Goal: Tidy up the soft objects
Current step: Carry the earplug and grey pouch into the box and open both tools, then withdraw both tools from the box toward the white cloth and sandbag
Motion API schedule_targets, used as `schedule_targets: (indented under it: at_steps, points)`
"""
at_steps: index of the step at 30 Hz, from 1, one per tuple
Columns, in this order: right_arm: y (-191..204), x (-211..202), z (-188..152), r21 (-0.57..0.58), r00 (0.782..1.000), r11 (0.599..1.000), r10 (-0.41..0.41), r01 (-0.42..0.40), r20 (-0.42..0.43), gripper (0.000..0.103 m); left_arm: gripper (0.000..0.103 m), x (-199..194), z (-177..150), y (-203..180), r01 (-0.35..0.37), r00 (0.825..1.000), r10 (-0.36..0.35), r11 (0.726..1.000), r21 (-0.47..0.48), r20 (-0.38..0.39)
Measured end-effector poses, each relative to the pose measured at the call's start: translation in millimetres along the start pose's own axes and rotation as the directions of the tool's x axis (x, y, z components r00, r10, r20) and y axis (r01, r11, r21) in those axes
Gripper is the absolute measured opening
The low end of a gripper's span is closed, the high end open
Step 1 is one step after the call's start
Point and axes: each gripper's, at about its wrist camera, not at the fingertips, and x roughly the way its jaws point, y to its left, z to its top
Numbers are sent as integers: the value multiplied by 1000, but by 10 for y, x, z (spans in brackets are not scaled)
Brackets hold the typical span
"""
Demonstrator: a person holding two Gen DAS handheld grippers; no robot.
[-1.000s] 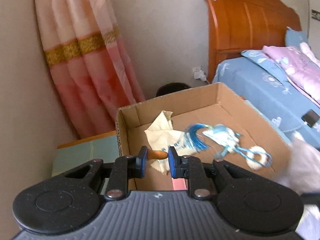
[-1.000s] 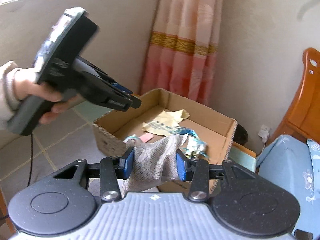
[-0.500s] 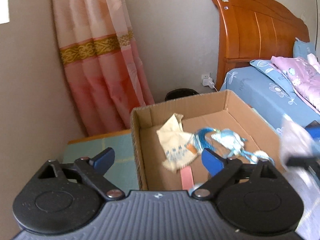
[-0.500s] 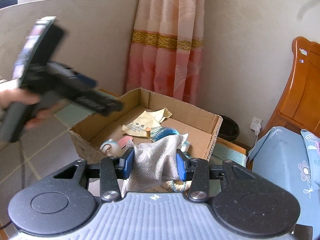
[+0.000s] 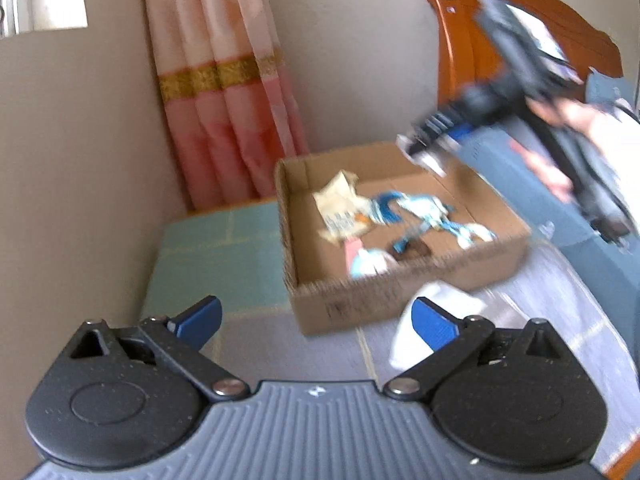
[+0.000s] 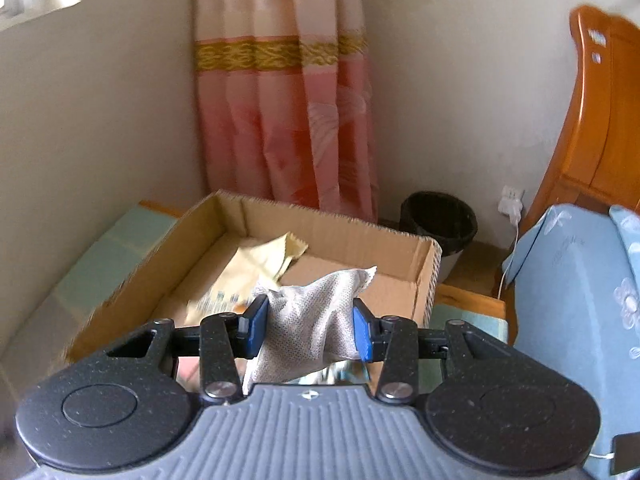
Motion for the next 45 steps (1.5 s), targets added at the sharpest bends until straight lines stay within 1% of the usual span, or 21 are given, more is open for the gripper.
schedule_targets:
  at_steps: [2,3,5,6,7,9,12,16,22,24,27,30,32,36,39,42,45]
  points:
    - [-25,131,116,25,1000,1000,-6,7,-9,48,101,-35,-64,-30,2,1000,-2,1000,3,-8]
    - [-30,197,168,32,1000,999,-21,21,-9,51,101,-41,-71,-40,1,1000,-1,1000,6,-12]
    - [-43,321,245,50,998,997,-61,61,-10,75,101,-62,-98,-34,-2,1000,2,1000,-5,-9]
    - [-45,375,270,49,997,996,-78,79,-22,91,101,-69,-107,-26,0,1000,0,1000,-9,-11]
    - [-44,394,280,48,996,995,-92,92,-19,97,101,-71,-107,-21,-2,1000,2,1000,-9,-11]
    - [-18,346,258,33,995,994,-104,104,6,100,101,-87,-120,-1,-10,1000,10,1000,-12,-8]
    - [3,198,197,28,995,995,-95,94,17,103,101,-92,-136,41,-14,1000,13,999,-33,-11]
    - [49,-30,114,26,995,995,-99,99,21,103,101,-166,-156,79,-28,1000,28,999,-46,-12]
    - [128,-427,-89,46,994,994,-105,104,19,103,101,-294,-183,61,-42,999,42,998,-47,7]
    - [163,-558,-202,45,994,993,-107,106,20,103,102,-311,-218,50,-43,999,44,998,-44,23]
    - [215,-710,-395,54,995,994,-95,94,13,103,102,-306,-295,31,-63,998,64,997,-50,20]
    - [278,-810,-620,64,993,991,-117,117,2,103,102,-303,-391,12,-58,998,59,996,-61,10]
    - [321,-831,-782,68,992,989,-130,130,-6,103,102,-308,-455,3,-51,999,53,996,-71,15]
    - [380,-783,-1128,100,991,987,-121,125,-49,103,102,-291,-563,-48,-49,998,50,997,-60,24]
    - [459,-699,-1368,100,987,984,-143,150,-76,103,102,-275,-630,-86,-39,999,40,998,-54,13]
    - [542,-626,-1557,103,984,981,-153,162,-87,103,102,-242,-683,-116,-31,1000,32,998,-51,3]
    - [602,-550,-1666,107,984,981,-155,164,-85,103,102,-196,-726,-133,-13,1000,12,998,-60,-14]
